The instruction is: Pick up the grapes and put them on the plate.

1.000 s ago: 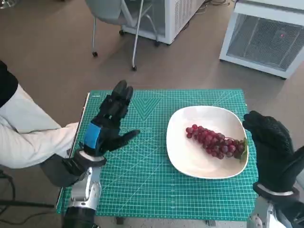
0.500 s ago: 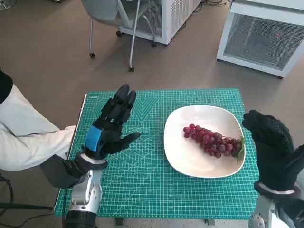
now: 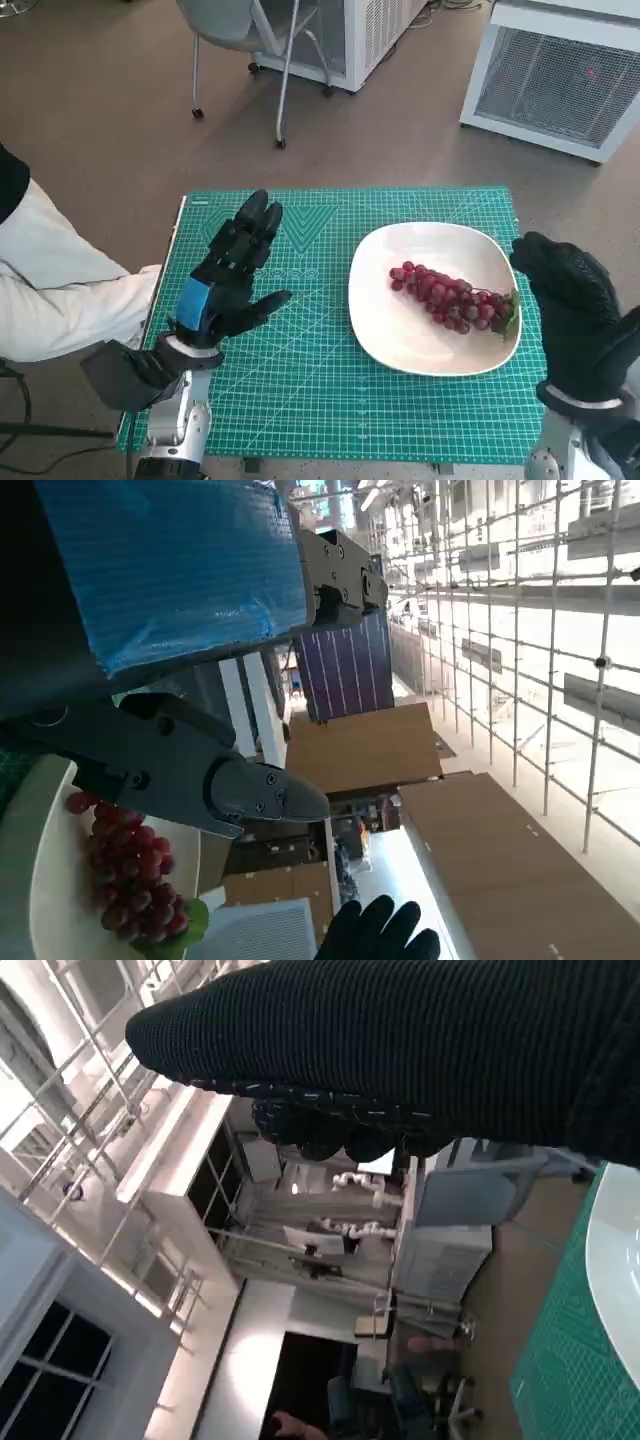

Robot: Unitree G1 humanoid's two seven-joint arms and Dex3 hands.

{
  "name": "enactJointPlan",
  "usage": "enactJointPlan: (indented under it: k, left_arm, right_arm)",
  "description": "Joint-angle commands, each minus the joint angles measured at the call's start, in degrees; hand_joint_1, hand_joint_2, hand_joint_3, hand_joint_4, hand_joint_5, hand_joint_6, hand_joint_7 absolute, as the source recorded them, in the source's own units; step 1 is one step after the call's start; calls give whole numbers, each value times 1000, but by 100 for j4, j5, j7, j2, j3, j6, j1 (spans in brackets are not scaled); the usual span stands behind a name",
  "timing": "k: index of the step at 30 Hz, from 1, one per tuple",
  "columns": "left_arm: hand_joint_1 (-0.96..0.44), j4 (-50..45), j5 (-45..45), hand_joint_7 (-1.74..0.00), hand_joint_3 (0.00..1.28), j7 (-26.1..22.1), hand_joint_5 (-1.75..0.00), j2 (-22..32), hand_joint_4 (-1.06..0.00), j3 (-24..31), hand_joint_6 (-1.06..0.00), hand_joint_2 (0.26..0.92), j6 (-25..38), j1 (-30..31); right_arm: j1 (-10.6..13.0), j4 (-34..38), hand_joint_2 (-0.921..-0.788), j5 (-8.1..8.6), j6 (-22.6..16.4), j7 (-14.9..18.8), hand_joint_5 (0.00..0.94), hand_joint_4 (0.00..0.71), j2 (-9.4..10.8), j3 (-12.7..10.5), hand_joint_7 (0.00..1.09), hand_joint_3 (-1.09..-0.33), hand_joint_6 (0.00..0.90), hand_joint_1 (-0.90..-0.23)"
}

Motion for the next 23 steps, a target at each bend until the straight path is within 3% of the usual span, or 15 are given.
enactJointPlan:
  k: [1,23]
  left_arm:
    - [-317,-142,-102,-59,154,-49,-16,-40,-111,41,-225,921,36,111]
    - [-299,-294,-70,-64,161,-36,-13,-28,-121,81,-220,921,97,291]
  right_arm:
    - [62,67,-921,8,46,49,452,458,-26,-20,855,-581,248,-412]
    - [-14,165,-921,-2,-26,79,460,454,21,2,864,-580,243,-417]
